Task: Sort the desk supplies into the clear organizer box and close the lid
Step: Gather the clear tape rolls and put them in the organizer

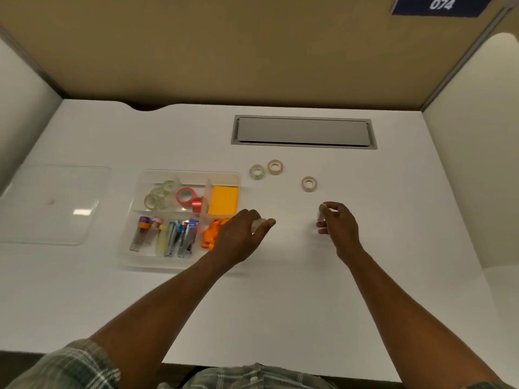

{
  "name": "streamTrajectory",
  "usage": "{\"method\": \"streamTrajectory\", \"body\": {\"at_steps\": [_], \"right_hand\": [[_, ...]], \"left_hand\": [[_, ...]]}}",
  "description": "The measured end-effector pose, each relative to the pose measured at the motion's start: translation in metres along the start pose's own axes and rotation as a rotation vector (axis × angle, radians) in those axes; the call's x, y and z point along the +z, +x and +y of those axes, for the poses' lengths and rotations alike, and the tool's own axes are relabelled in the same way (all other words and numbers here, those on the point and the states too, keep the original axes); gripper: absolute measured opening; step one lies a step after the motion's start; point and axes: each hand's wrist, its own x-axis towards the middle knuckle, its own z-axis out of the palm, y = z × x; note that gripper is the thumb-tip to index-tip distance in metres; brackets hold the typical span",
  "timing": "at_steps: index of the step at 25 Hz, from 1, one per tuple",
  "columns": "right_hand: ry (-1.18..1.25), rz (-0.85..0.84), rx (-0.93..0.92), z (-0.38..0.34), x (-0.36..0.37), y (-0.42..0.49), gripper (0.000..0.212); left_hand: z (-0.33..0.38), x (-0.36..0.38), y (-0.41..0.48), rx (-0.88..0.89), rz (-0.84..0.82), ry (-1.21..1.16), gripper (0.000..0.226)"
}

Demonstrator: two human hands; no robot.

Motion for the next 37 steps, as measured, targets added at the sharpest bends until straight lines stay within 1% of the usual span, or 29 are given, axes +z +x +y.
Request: {"method": "streamTrajectory", "body": {"at_steps": [2,4,6,9,13,16,18,20,22,23,25,27,28,32,37], "right_hand": [[0.259,-0.145,0.126,-0.017,0.041,-0.015,0.02],[0.431,-0.263,0.184,-0.033,0.085,-0.031,0.023],[0.517,-0.352,0.225,-0.048,0.128,-0.047,0.029],[0.515,-0.448,0.287,-0.068,0.187,-0.065,0.035],[0.423,-0.505,0.307,-0.088,0.254,-0.083,0.031],[0.364,-0.53,0.298,-0.099,0.28,-0.082,0.027],[0.328,-0.544,0.316,-0.101,0.292,-0.08,0.025],[0.322,-0.518,0.32,-0.105,0.35,-0.087,0.038],[0.315,-0.537,0.3,-0.105,0.352,-0.085,0.053],[0.276,-0.53,0.265,-0.104,0.353,-0.083,0.055],[0.189,-0.48,0.189,-0.1,0.35,-0.079,0.047],[0.171,-0.448,0.17,-0.097,0.343,-0.077,0.03],[0.157,-0.434,0.158,-0.096,0.338,-0.077,0.026],[0.047,-0.36,0.061,-0.086,0.309,-0.072,0.024],[-0.128,-0.224,-0.105,-0.078,0.258,-0.053,0.018]], "left_hand": [[-0.03,-0.026,0.001,-0.053,0.053,-0.014,0.041],[-0.066,-0.055,0.002,-0.096,0.092,0.0,0.043],[-0.103,-0.084,0.001,-0.142,0.131,0.009,0.047],[-0.155,-0.12,-0.001,-0.209,0.194,0.05,0.049],[-0.204,-0.15,0.002,-0.252,0.166,0.157,0.052],[-0.206,-0.151,0.01,-0.229,0.135,0.286,0.053],[-0.204,-0.148,0.013,-0.184,0.164,0.335,0.051],[-0.249,-0.167,0.021,-0.164,0.148,0.313,0.052],[-0.245,-0.161,0.025,-0.142,0.133,0.32,0.061],[-0.242,-0.161,0.027,-0.133,0.124,0.325,0.067],[-0.238,-0.161,0.03,-0.142,0.091,0.31,0.074],[-0.237,-0.157,0.029,-0.16,0.07,0.291,0.071],[-0.236,-0.155,0.028,-0.17,0.064,0.286,0.068],[-0.218,-0.146,0.035,-0.155,0.059,0.254,0.06],[-0.176,-0.124,0.055,-0.069,0.06,0.222,0.054]]}}
